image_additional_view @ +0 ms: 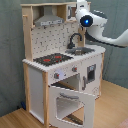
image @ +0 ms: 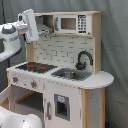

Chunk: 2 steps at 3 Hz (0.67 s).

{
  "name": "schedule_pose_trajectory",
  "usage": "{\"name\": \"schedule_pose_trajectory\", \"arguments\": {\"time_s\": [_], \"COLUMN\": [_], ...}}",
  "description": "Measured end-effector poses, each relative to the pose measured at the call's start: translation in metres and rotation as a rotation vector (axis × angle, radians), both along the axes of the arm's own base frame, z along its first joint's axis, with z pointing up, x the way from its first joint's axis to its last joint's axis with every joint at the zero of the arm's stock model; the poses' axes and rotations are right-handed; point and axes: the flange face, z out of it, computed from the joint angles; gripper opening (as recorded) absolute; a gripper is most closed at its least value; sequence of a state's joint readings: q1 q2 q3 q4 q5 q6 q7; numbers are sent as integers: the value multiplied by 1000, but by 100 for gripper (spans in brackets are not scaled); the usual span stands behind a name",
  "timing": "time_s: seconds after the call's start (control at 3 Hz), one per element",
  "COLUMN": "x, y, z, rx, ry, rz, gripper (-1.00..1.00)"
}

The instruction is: Play with the kitchen

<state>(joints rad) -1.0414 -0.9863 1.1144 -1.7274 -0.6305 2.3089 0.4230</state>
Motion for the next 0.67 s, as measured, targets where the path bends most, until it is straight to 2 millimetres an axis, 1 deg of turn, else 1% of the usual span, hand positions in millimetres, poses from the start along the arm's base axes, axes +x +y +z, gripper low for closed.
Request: {"name": "schedule_pose_trajectory", "arguments": {"time_s": [0.33,0.67], "x": [-32,-57], "y": [40,80], "z": [-18,-37], "rx": [-70,-196], "ry": [28,48], "rz": [18,46], "gripper": [100,100]}}
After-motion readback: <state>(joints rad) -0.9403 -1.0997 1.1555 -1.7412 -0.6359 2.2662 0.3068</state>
